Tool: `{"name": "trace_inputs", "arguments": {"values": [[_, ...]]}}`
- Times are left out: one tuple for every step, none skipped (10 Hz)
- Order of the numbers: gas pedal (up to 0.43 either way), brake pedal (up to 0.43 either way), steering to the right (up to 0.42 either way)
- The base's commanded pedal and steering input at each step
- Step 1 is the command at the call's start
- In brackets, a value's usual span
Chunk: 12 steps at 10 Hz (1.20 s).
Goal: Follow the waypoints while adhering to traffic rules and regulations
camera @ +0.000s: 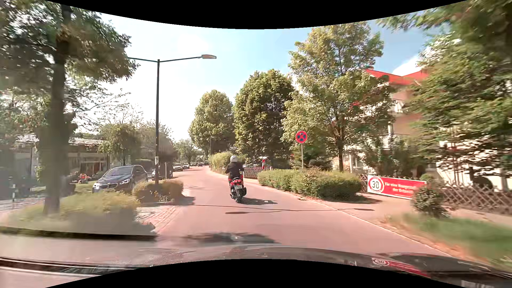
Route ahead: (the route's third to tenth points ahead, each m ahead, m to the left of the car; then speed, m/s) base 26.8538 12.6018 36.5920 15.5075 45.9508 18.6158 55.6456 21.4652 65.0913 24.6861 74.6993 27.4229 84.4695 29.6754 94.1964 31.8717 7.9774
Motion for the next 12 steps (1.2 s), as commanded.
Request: {"name": "trace_inputs", "arguments": {"values": [[0.24,0.012,-0.118],[0.24,0.012,-0.121],[0.24,0.012,-0.123],[0.248,0.012,-0.124],[0.248,0.012,-0.123],[0.248,0.012,-0.124],[0.248,0.012,-0.123],[0.248,0.012,-0.119],[0.248,0.012,-0.113],[0.248,0.012,-0.106],[0.248,0.012,-0.101],[0.248,0.012,-0.095]]}}
